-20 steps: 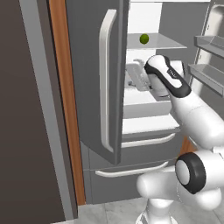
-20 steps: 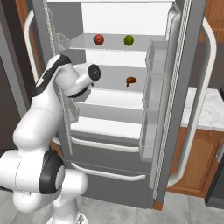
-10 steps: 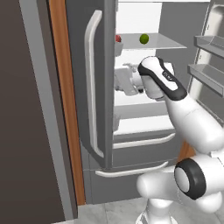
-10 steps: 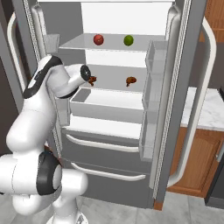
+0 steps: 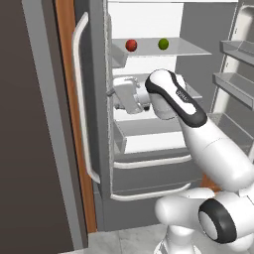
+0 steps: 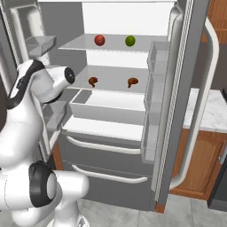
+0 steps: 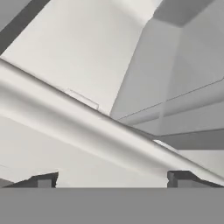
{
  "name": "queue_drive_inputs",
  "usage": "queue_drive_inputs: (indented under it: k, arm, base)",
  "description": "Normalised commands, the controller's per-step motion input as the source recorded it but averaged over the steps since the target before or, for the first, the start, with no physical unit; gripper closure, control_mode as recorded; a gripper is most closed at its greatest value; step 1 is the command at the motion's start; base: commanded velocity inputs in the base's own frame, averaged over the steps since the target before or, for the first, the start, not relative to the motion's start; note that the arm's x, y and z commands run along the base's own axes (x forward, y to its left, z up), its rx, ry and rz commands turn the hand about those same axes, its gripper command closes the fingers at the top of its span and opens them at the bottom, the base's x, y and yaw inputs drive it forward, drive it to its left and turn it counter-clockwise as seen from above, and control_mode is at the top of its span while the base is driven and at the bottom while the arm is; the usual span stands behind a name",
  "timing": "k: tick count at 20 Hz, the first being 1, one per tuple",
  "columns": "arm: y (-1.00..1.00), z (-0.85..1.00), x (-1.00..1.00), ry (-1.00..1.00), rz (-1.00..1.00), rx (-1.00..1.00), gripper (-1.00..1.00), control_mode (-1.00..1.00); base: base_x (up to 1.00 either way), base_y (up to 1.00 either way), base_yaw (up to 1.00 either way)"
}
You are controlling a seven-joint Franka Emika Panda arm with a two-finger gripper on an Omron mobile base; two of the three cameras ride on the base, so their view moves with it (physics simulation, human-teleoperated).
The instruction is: Gather the lime and onion from the fridge and place them on a tray on the dining counter. Then gather the chicken drumsticks from the fridge and place them on the other tray.
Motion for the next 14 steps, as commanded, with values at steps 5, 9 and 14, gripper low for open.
queue_drive_inputs:
  k: [5,9,14]
  arm:
    - [0.66,0.00,-0.33,-0.01,0.06,0.00,-1.00,-1.00]
    - [0.60,0.00,-0.02,0.01,0.02,0.00,-1.00,-1.00]
    - [0.14,0.00,-0.14,-0.05,0.00,-0.05,-1.00,-1.00]
  base:
    - [0.00,0.00,0.00]
    - [0.00,0.00,0.00]
    - [0.00,0.00,0.00]
